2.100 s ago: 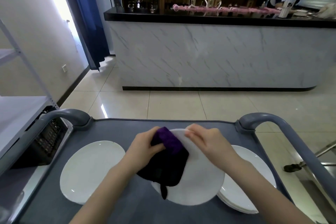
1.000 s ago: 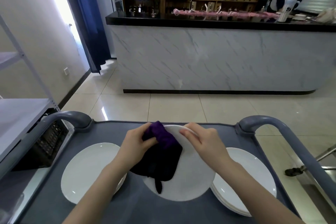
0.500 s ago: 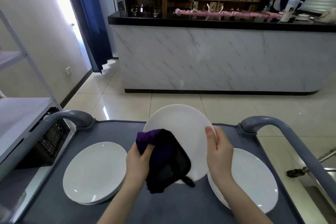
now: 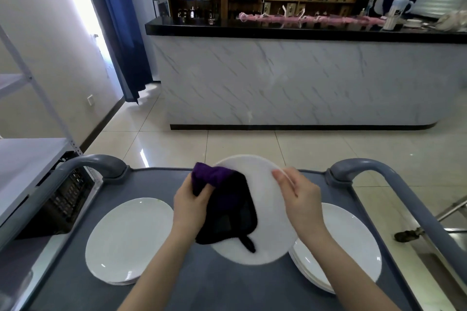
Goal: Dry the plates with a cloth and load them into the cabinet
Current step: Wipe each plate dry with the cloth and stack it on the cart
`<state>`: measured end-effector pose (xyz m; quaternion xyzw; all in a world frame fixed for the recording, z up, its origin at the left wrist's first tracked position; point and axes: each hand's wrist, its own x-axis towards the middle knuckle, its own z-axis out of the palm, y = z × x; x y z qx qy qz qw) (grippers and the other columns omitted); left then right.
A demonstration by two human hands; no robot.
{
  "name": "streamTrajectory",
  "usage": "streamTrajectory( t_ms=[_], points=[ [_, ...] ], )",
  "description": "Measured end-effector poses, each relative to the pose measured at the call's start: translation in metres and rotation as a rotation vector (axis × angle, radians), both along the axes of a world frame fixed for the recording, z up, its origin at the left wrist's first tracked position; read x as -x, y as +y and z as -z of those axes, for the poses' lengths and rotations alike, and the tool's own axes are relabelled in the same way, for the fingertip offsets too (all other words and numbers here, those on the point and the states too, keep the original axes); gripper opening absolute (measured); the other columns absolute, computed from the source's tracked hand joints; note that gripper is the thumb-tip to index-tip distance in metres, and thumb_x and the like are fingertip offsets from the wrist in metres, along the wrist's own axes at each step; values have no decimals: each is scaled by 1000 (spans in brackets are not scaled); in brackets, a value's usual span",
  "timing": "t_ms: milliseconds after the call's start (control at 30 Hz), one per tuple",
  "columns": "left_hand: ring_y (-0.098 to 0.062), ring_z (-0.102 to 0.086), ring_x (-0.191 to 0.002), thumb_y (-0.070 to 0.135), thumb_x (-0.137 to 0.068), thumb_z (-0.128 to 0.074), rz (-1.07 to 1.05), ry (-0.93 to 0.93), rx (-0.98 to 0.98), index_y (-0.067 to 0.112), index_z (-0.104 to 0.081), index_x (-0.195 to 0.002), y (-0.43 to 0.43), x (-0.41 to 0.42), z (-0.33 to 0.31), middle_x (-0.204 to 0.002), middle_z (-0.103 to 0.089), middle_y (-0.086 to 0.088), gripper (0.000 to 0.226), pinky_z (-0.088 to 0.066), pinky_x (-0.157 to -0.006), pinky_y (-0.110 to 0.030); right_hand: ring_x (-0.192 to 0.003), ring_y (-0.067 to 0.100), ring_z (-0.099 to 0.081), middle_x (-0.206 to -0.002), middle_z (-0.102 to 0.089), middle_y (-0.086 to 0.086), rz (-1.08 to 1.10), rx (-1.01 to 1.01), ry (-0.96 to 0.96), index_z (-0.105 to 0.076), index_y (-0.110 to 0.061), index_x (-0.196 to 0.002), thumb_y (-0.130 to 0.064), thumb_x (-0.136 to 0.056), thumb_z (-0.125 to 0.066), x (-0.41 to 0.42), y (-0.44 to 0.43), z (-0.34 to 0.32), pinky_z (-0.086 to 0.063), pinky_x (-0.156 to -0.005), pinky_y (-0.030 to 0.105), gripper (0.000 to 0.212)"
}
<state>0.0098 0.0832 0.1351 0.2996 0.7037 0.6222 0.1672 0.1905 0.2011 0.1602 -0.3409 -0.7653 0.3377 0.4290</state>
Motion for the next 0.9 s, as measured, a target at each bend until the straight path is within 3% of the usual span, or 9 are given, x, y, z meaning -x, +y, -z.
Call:
streamTrajectory(
  t_ms=[67,133,233,333,400,500,600,733,900],
  points=[
    [0,-67,-81,37,-92,-65,-77,-242,-68,37,-66,-93,-2,-16,8,-86,-72,18,2,-50,-62,-17,-53,6,-32,-56,-40,-5,185,120,170,-43,-23,-66,-39,-101,-52,7,-9,3,-30,-50,18,39],
    [-6,-71,-89,38,-92,-64,-51,-441,-113,34,-67,-106,-3,-34,18,-93,-75,13,14,-55,-65,-19,-52,5,-32,-54,-39,-10,307,233,283,-39,-23,-65,-40,-103,-48,16,-19,5,-31,-49,17,42],
    [-8,-72,-88,35,-93,-64,-27,-521,-126,26,-68,-109,-8,-39,22,-97,-76,6,19,-56,-65,-22,-53,4,-37,-59,-44,-4,242,252,241,-43,-26,-71,-43,-103,-43,14,-21,11,-34,-52,18,36],
    [-9,-71,-83,34,-92,-66,-33,-360,-103,30,-69,-99,-17,-18,18,-89,-75,8,9,-53,-59,-19,-63,11,-52,-71,-59,-1,95,236,72,-53,-26,-81,-45,-100,-49,-4,-8,10,-45,-63,34,28],
    [-8,-70,-84,32,-88,-66,36,-131,-51,37,-69,-93,-24,-3,9,-88,-74,10,7,-54,-67,-22,-72,5,-61,-80,-68,-12,-12,204,12,-57,-37,-94,-51,-93,-54,-9,1,-2,-48,-67,25,14],
    [4,-65,-84,19,-86,-66,233,254,68,47,-64,-92,-23,13,-8,-85,-71,22,29,-46,-71,-9,-75,0,-60,-82,-65,-21,-224,-20,-237,-56,-44,-103,-61,-86,-50,-1,11,-22,-44,-68,15,25],
    [-2,-63,-79,23,-84,-69,398,506,184,27,-65,-94,-11,19,-20,-78,-69,15,12,-46,-68,-15,-67,9,-57,-70,-63,-5,-385,-133,-427,-65,-30,-99,-53,-94,-54,11,7,-30,-46,-69,27,26],
    [3,-60,-70,16,-87,-70,415,437,146,36,-61,-84,-9,15,-13,-74,-67,18,22,-43,-63,-10,-74,33,-61,-78,-69,11,-371,-258,-466,-66,-11,-97,-51,-96,-43,17,-6,-19,-46,-72,47,46],
    [2,-62,-70,19,-88,-67,211,149,84,37,-65,-80,-14,16,-3,-77,-71,14,20,-51,-66,-16,-59,15,-54,-64,-64,0,-202,-84,-231,-69,-11,-91,-26,-99,-56,11,-5,-6,-42,-60,29,21]
  ],
)
